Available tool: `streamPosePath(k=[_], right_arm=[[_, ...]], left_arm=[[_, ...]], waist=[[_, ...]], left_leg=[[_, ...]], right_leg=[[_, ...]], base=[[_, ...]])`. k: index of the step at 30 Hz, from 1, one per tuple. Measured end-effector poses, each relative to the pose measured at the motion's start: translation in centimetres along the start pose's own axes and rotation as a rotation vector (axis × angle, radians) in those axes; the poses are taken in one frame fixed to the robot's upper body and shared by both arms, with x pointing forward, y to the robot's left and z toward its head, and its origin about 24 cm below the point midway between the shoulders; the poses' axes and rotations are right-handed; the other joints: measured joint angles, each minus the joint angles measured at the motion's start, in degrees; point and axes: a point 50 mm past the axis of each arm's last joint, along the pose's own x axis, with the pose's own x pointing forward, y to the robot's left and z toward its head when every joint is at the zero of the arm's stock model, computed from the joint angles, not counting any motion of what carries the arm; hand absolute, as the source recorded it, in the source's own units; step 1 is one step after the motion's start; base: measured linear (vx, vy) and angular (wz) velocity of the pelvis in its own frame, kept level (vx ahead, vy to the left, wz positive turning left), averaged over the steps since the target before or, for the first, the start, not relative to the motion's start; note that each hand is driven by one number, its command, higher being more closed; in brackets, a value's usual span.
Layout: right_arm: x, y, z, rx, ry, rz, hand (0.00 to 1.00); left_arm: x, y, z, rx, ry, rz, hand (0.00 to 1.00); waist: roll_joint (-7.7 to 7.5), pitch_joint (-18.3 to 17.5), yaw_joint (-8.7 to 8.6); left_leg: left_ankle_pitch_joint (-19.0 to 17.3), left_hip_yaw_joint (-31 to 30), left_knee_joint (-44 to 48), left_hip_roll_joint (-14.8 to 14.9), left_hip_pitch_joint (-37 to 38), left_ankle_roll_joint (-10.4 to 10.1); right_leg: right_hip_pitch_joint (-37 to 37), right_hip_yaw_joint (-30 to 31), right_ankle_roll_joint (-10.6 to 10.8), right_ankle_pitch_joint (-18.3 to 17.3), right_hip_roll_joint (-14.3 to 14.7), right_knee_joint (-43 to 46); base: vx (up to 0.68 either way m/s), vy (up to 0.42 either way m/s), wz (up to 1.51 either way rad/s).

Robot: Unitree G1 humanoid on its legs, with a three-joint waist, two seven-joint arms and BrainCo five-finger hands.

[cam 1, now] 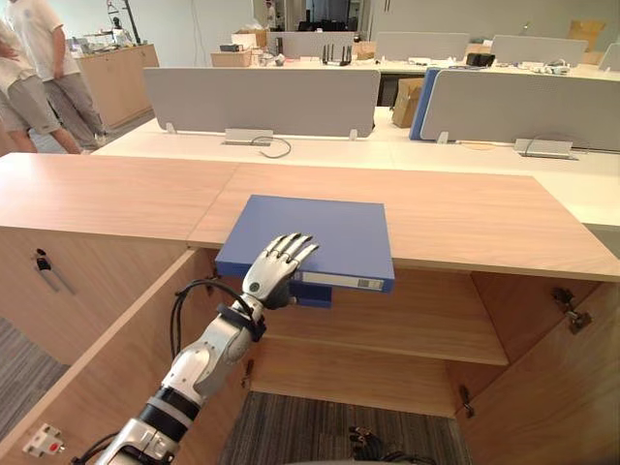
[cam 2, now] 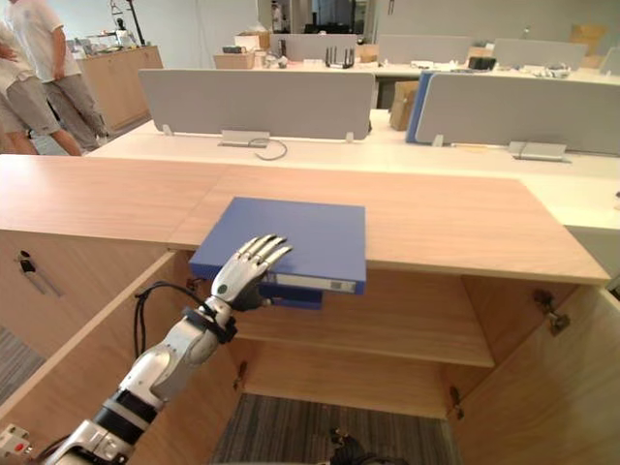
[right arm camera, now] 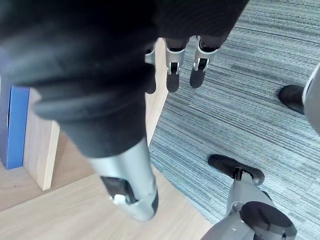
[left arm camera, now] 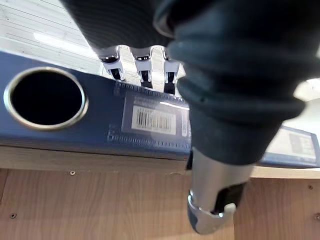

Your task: Walk over to the cabinet, pick up the folder, carry it to the office cabinet, place the folder inside the office cabinet, then close the office cabinet door

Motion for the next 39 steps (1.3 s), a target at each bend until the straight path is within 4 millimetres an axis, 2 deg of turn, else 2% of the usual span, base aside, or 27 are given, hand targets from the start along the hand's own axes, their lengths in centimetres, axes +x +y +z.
streamPosePath(k=[8,9,19,33,35,39], right_arm=[[0.0,0.0,0.2,-0.01,-0.003,0.001,0.0],[0.1,0.1,0.2,-0.028,-0.004,0.007,0.0],[0.1,-0.2,0.4,-0.035,-0.007,-0.002,0.0],[0.1,-0.8,0.4,-0.042,-0.009,-0.016,0.0],[0.1,-0.9,0.5,-0.037,-0.012,-0.019,0.0],[-0.1,-1.8,0.3,0.065,-0.011,-0.074,0.0]], left_arm=[[0.9,0.0,-0.8,0.088,-0.032,-0.04,0.0],[1.0,0.1,-0.9,0.095,-0.029,-0.041,1.0],[2.3,0.9,-2.1,0.155,-0.012,0.015,1.0],[3.1,0.5,-3.4,0.147,0.093,0.027,1.0],[2.9,1.2,-3.1,0.098,0.138,0.095,1.0],[0.6,2.9,-0.7,-0.082,0.209,0.268,1.0]], waist=[[-0.09,0.15,-0.55],[-0.1,0.25,-0.57],[-0.19,0.58,-1.29],[-0.13,0.67,-2.43],[-0.03,0.96,-2.53],[0.03,1.59,-2.14]], left_leg=[[-0.2,0.67,0.0,0.4,0.31,-0.28],[-0.26,0.89,0.0,0.52,0.48,-0.35],[-0.38,1.29,-0.01,0.76,0.77,-0.51],[-0.4,1.42,-0.01,0.82,1.3,-0.51],[-0.43,1.39,-0.01,0.8,1.27,-0.51],[-0.56,1.12,0.01,0.7,0.64,-0.53]], right_leg=[[0.13,0.69,-0.22,0.14,0.08,-0.28],[0.13,1.02,-0.27,0.18,0.13,-0.3],[0.18,1.26,-0.35,0.24,0.29,-0.34],[0.38,1.52,-0.35,0.21,0.3,-0.31],[0.36,1.54,-0.37,0.2,0.29,-0.32],[0.06,1.74,-0.43,0.14,0.23,-0.26]], base=[[-0.01,0.005,-0.04],[-0.03,0.013,-0.13],[-0.01,0.003,-0.03],[-0.01,0.005,0.0],[0.0,0.0,0.0],[0.0,0.0,0.03]])
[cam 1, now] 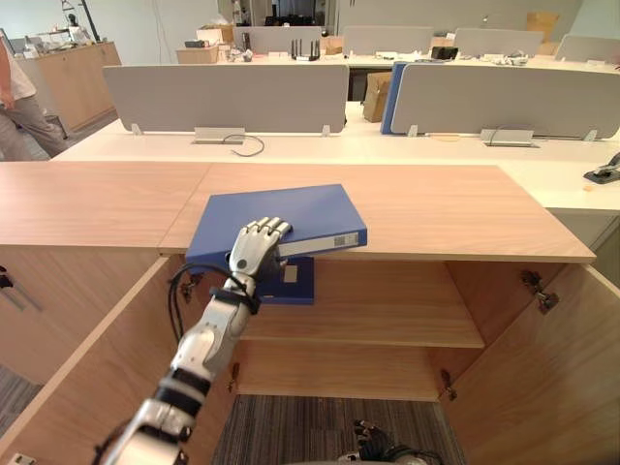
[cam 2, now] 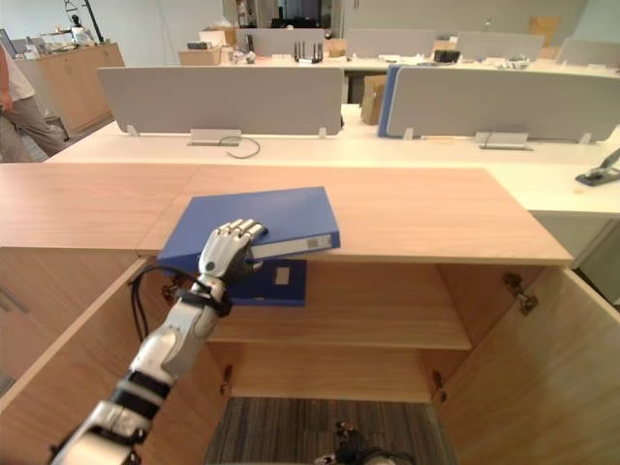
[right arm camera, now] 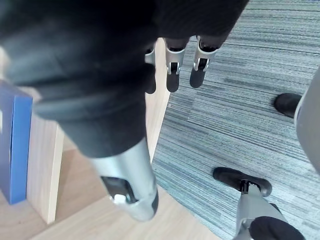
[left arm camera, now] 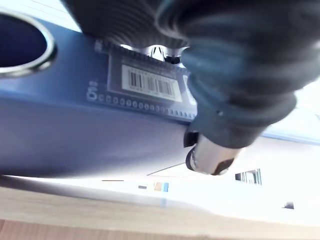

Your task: Walk over to the cabinet, pick up the folder, carry it to the office cabinet, place the folder inside the office cabinet, then close the office cabinet door

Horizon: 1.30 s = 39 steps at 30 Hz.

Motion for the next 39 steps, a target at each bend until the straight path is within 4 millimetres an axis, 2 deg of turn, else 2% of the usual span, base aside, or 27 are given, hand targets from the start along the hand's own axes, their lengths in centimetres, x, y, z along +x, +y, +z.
streamPosePath(k=[2,4,8,12,14,15,16,18,19,21,24,26,30,32,36,37,39], right_arm=[[-0.1,-0.4,-0.6,0.062,0.016,-0.027,0.0],[-0.2,-0.8,-1.1,0.124,0.029,-0.049,0.0],[-0.4,-1.1,-1.3,0.28,0.02,-0.082,0.0],[-0.3,-0.8,-0.1,0.428,-0.058,-0.09,0.0],[-0.3,-0.7,1.6,0.446,-0.137,-0.079,0.0],[-0.5,-0.8,3.6,0.46,-0.234,-0.067,0.0],[-0.6,-0.9,4.5,0.456,-0.277,-0.063,0.0],[-1.9,-1.4,8.5,0.468,-0.482,-0.046,0.0],[-2.3,-1.4,9.5,0.461,-0.53,-0.041,0.0],[-4.4,-1.6,13.2,0.47,-0.724,-0.006,0.0],[-7.3,-1.4,16.0,0.486,-0.926,0.06,0.0],[-10.2,-1.1,18.2,0.493,-1.093,0.124,0.0],[-14.0,-0.8,20.6,0.482,-1.298,0.24,0.0],[-15.6,-0.5,21.8,0.474,-1.383,0.317,0.0],[-17.3,-0.5,24.4,0.402,-1.494,0.387,0.0],[-17.5,-0.5,24.6,0.395,-1.502,0.39,0.0],[-18.7,-0.4,26.5,0.34,-1.577,0.419,0.0]], left_arm=[[-1.1,2.6,1.6,-0.182,0.031,0.142,1.0],[-1.7,4.3,2.3,-0.324,0.054,0.233,1.0],[-3.1,6.8,2.2,-0.588,0.082,0.337,1.0],[-4.8,9.7,1.8,-0.742,0.071,0.434,1.0],[-5.6,11.1,1.6,-0.799,0.053,0.498,1.0],[-6.2,12.3,1.3,-0.895,0.026,0.563,1.0],[-6.5,12.8,1.3,-0.92,0.014,0.59,1.0],[-7.5,14.5,1.1,-1.047,-0.067,0.674,1.0],[-7.7,14.8,1.1,-1.068,-0.084,0.691,1.0],[-8.4,15.4,0.7,-1.191,-0.143,0.735,1.0],[-9.0,15.4,0.3,-1.289,-0.149,0.769,1.0],[-9.5,15.0,0.0,-1.366,-0.128,0.777,1.0],[-10.0,13.3,-0.9,-1.461,-0.055,0.739,1.0],[-10.2,11.5,-1.5,-1.534,0.023,0.696,1.0],[-10.7,7.4,-2.1,-1.604,0.223,0.555,1.0],[-10.7,7.2,-2.1,-1.603,0.233,0.546,1.0],[-10.8,5.8,-1.9,-1.578,0.289,0.465,1.0]], waist=[[-0.14,0.29,1.24],[-0.11,0.27,2.23],[-0.03,0.2,3.07],[0.04,0.25,3.02],[0.08,0.26,3.07],[0.06,0.23,3.05],[0.05,0.21,3.05],[0.03,0.03,3.07],[0.02,0.03,3.09],[-0.09,-0.06,3.25],[-0.18,-0.4,3.18],[-0.45,-0.86,3.15],[-0.95,-1.1,3.18],[-0.97,-1.09,3.18],[-1.03,-1.04,3.16],[-1.03,-1.04,3.17],[-1.07,-1.03,3.19]], left_leg=[[-0.08,0.0,0.03,0.02,-0.03,-0.11],[-0.07,-0.03,0.06,0.08,-0.03,-0.11],[0.01,-0.07,0.01,0.16,0.05,-0.07],[0.07,-0.06,-0.02,0.29,0.08,0.15],[-0.26,-0.01,-0.03,0.29,-0.05,0.66],[-0.18,0.06,-0.03,0.28,-0.18,0.72],[-0.15,0.08,-0.02,0.29,-0.28,0.75],[0.23,0.11,-0.01,0.26,-0.95,0.86],[0.29,0.13,-0.01,0.26,-0.99,0.88],[0.63,0.11,0.01,0.24,-1.04,0.52],[0.77,0.05,0.03,0.25,-1.54,0.46],[1.02,-0.01,0.07,0.26,-2.06,0.69],[1.02,-0.07,0.28,0.21,-2.07,0.7],[1.01,-0.16,0.24,0.18,-2.07,0.7],[0.98,-0.21,0.03,0.18,-2.26,0.69],[0.98,-0.22,0.03,0.18,-2.31,0.69],[1.22,-0.38,0.05,0.15,-2.82,0.82]], right_leg=[[0.03,-0.01,-0.05,-0.06,0.04,-0.01],[0.12,-0.04,-0.06,-0.06,0.1,0.04],[0.13,-0.06,-0.15,-0.12,0.26,0.7],[-0.42,-0.12,-0.07,-0.19,0.15,1.89],[-1.15,-0.26,0.02,-0.32,0.08,2.6],[-1.49,-0.28,0.04,-0.34,0.05,2.89],[-1.69,-0.27,0.05,-0.36,0.03,3.07],[-2.53,-0.29,0.06,-0.36,-0.06,3.23],[-2.59,-0.29,0.06,-0.36,-0.09,3.22],[-2.6,-0.3,0.05,-0.36,-0.11,3.21],[-3.05,-0.3,0.04,-0.35,-0.07,3.12],[-3.56,-0.28,0.03,-0.32,-0.05,3.21],[-3.55,-0.18,0.03,-0.33,-0.05,3.07],[-3.55,-0.07,0.04,-0.33,-0.05,3.11],[-3.96,0.1,0.06,-0.42,0.06,3.19],[-4.0,0.11,0.06,-0.42,0.07,3.19],[-4.5,0.16,0.05,-0.38,0.22,3.26]], base=[[0.0,0.0,0.0],[0.0,0.0,0.0],[0.0,0.0,0.01],[-0.05,0.014,-0.01],[-0.1,0.026,-0.01],[-0.08,0.023,-0.02],[-0.07,0.024,0.0],[-0.05,0.025,0.02],[-0.04,0.024,0.02],[0.0,0.0,0.0],[0.0,0.0,0.0],[0.0,0.0,0.0],[0.01,-0.002,0.0],[-0.02,0.001,0.0],[-0.05,0.009,-0.01],[-0.04,0.011,0.02],[-0.01,0.003,0.02]])
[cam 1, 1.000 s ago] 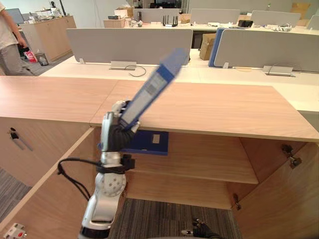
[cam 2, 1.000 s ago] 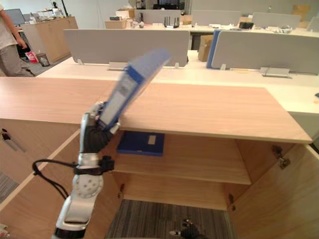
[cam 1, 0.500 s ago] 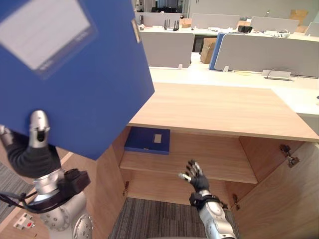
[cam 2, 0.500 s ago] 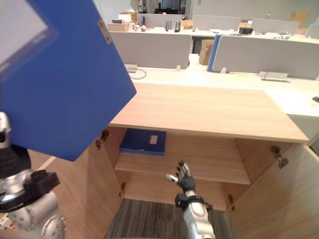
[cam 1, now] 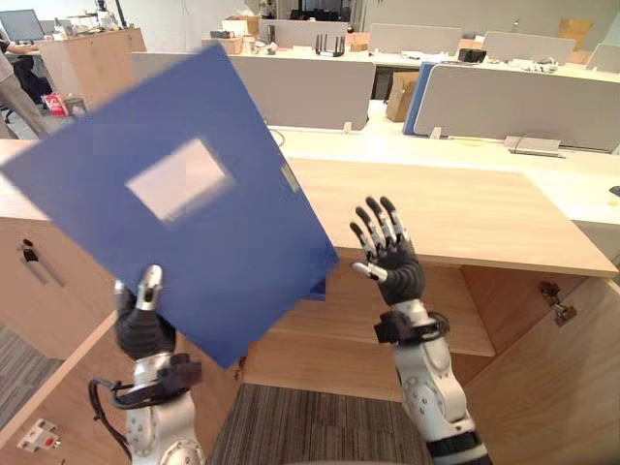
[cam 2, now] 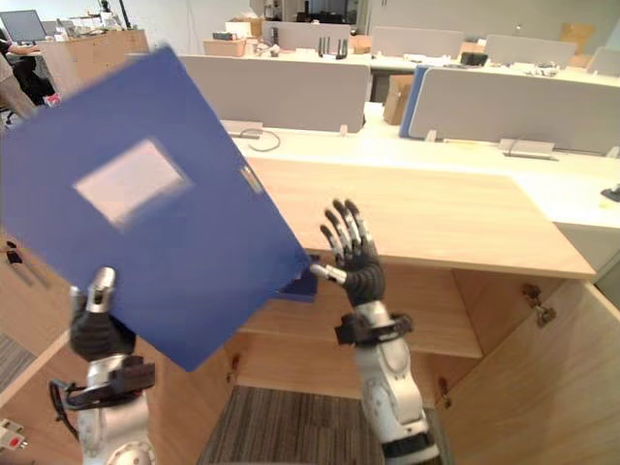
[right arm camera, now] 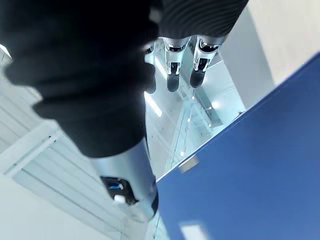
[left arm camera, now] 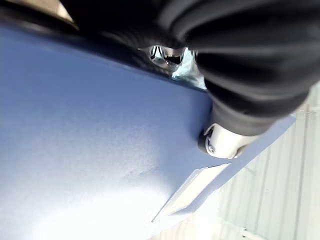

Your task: Walk over to the cabinet, pick up the folder, carry it to the office cabinet, place the folder inside the office cabinet, then close the office cabinet door

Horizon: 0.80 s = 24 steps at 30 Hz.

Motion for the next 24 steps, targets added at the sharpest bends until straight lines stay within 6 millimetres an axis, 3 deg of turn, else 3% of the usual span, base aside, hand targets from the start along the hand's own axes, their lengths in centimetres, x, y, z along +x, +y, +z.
streamPosePath(k=[8,17,24], right_arm=[[3.7,1.9,1.5,0.011,-0.065,0.163,0.0],[5.5,0.8,-0.2,-0.008,0.032,0.177,0.0],[5.7,-0.5,-1.0,-0.098,0.073,0.108,0.0]], left_arm=[[-0.5,-0.7,-2.2,0.024,0.129,-0.096,1.0],[-0.8,-0.7,-3.0,0.024,0.19,-0.121,1.0],[-1.1,-0.5,-3.1,0.041,0.215,-0.121,1.0]], waist=[[-0.21,0.03,0.28],[-0.12,0.09,0.42],[-0.03,0.23,0.49]], left_leg=[[0.06,0.0,0.24,-0.11,-0.05,0.0],[0.48,-0.29,0.0,-0.02,-0.01,-0.05],[0.89,-0.82,-0.03,0.0,-0.09,-0.05]], right_leg=[[-0.06,0.12,-0.05,0.06,0.2,0.25],[-0.14,-0.01,-0.1,0.05,0.32,0.77],[-0.13,-0.54,-0.14,0.02,0.34,0.89]], base=[[0.0,0.0,0.0],[-0.01,0.001,0.0],[0.0,0.0,0.03]])
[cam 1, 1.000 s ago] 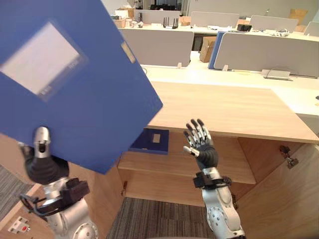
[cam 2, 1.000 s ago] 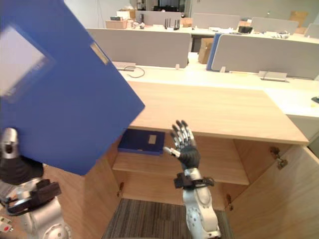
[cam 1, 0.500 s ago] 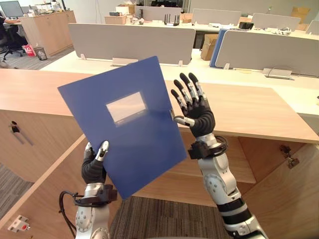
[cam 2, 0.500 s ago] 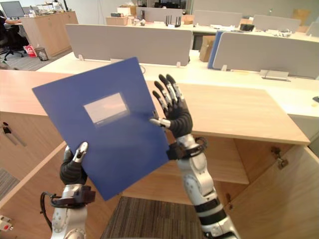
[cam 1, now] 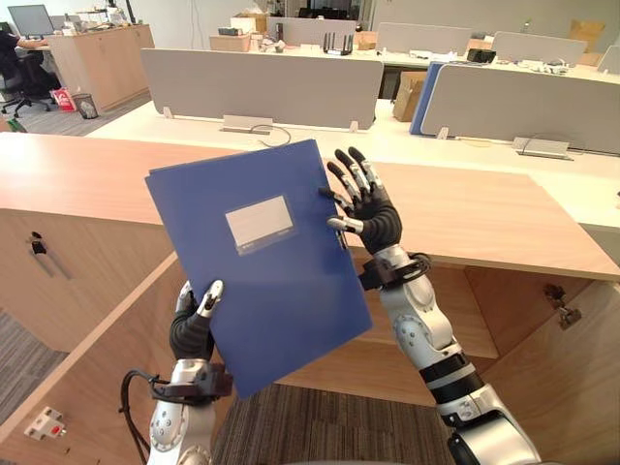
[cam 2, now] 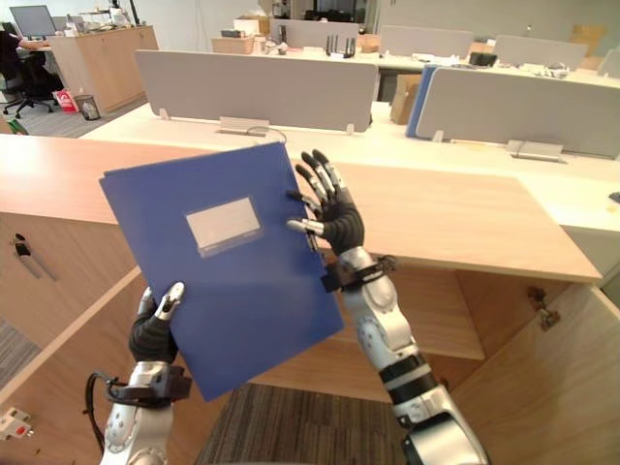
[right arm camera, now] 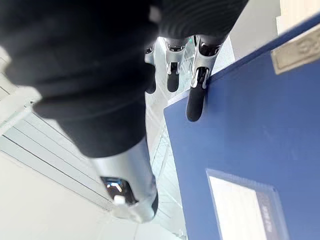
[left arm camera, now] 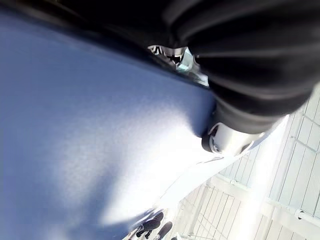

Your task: Walk over to the cabinet, pick up the folder, carry it to the office cabinet, place the folder inside the office cabinet, then close the office cabinet door

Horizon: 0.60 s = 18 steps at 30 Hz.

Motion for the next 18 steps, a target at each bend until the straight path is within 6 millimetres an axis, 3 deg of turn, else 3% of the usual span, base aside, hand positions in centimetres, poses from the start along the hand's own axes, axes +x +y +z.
streamPosePath(k=[6,11,18], right_arm=[[0.1,-0.6,0.5,-0.167,-0.032,-0.101,0.0],[-1.1,-0.3,1.5,-0.408,-0.079,-0.207,0.0],[-2.1,1.2,1.7,-0.455,-0.104,-0.203,0.0]], left_arm=[[0.0,-0.1,0.0,0.008,-0.005,0.003,1.0],[0.2,-0.2,0.8,0.017,-0.059,0.035,1.0],[0.8,-0.5,2.1,0.02,-0.155,0.076,1.0]], waist=[[0.02,0.39,-0.09],[0.08,0.7,-0.11],[0.11,0.73,-0.33]], left_leg=[[0.18,-0.17,0.0,0.0,0.01,0.05],[0.19,-0.27,0.01,-0.02,0.02,0.06],[0.14,-0.37,0.02,0.08,0.09,0.01]], right_leg=[[0.04,-0.17,0.0,0.0,-0.01,0.12],[0.22,-0.38,0.01,0.01,-0.03,-0.06],[0.51,-0.55,-0.05,0.07,-0.11,-0.4]], base=[[0.0,0.0,0.0],[0.0,0.0,0.0],[0.0,0.0,0.0]])
